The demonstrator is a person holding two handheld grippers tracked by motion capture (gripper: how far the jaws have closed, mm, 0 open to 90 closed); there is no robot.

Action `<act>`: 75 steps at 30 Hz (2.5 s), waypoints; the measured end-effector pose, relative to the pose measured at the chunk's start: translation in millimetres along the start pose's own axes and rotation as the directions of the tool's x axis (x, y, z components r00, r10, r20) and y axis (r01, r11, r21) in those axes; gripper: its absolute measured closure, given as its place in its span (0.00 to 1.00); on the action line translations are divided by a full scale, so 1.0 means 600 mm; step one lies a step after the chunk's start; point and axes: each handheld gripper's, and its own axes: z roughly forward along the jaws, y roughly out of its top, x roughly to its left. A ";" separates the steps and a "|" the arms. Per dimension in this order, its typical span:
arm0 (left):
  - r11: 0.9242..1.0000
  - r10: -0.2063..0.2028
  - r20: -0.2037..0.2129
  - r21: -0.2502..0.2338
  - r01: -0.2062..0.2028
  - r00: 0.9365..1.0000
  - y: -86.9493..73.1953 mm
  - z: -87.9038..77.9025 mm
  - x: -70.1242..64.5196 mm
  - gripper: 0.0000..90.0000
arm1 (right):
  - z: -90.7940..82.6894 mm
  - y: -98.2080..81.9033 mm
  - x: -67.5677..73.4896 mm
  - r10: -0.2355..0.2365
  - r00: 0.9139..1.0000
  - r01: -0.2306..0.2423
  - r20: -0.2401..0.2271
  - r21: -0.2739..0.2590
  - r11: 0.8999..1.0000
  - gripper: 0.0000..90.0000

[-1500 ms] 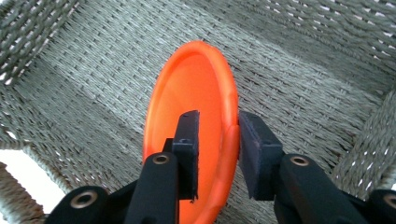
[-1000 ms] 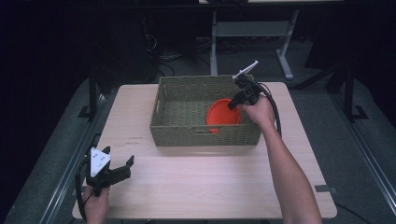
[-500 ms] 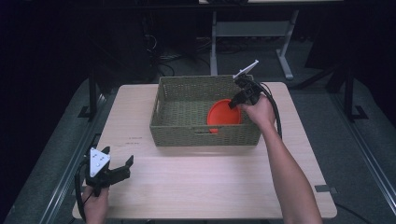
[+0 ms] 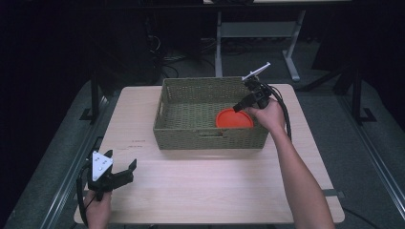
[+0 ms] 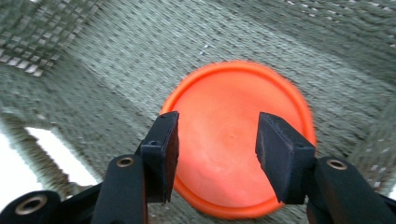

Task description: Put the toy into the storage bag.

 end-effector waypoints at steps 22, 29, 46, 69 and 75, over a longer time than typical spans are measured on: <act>1.000 0.016 0.004 0.006 -0.016 1.000 0.000 0.002 -0.003 0.14 | -0.059 -0.041 0.014 -0.039 0.988 0.028 -0.149 -0.078 0.997 0.38; 1.000 0.013 0.001 0.008 -0.013 1.000 0.000 0.002 -0.002 0.14 | -0.071 -0.059 0.016 -0.045 0.985 0.029 -0.170 -0.095 0.995 0.37; 1.000 0.013 -0.003 0.010 -0.013 1.000 0.000 0.001 0.000 0.14 | -0.100 -0.104 0.037 -0.086 0.976 0.060 -0.202 -0.129 0.990 0.33; 1.000 0.011 -0.005 0.007 -0.011 1.000 -0.001 0.001 -0.002 0.14 | -0.114 -0.185 0.042 -0.106 0.953 0.065 -0.285 -0.149 0.987 0.30; 1.000 0.011 -0.005 0.008 -0.011 1.000 -0.001 0.001 -0.002 0.14 | -0.110 -0.207 0.040 -0.113 0.948 0.072 -0.298 -0.143 0.987 0.29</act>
